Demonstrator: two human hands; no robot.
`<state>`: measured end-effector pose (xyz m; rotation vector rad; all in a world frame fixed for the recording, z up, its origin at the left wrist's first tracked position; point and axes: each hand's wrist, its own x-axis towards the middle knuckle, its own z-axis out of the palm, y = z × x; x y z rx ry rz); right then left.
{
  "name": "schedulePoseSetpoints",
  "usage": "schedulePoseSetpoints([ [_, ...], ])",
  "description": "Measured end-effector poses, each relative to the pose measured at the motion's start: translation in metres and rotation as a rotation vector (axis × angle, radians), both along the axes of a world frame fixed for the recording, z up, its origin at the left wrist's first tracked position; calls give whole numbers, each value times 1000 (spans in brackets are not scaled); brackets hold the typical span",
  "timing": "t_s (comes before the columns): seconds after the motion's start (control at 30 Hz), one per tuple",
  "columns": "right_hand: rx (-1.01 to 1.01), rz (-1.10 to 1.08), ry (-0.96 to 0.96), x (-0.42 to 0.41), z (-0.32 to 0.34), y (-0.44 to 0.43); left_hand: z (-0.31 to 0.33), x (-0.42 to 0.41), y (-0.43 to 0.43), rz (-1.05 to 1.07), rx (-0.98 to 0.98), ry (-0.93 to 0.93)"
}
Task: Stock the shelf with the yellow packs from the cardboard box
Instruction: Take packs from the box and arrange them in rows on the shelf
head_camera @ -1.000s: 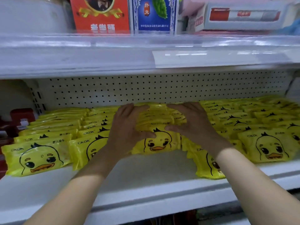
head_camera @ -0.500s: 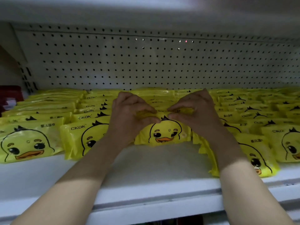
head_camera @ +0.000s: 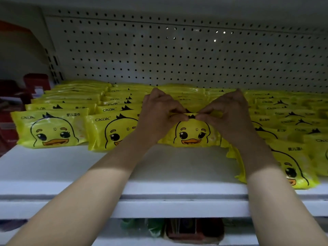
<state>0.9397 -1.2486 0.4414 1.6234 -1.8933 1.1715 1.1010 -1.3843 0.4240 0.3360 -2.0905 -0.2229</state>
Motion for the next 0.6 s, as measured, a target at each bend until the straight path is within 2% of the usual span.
schedulePoseSetpoints([
  [0.27, -24, -26, -122, 3, 0, 2, 0, 5, -4, -27, 66, 12],
  [0.6, 17, 11, -53, 0, -2, 1, -2, 6, -3, 19, -90, -49],
])
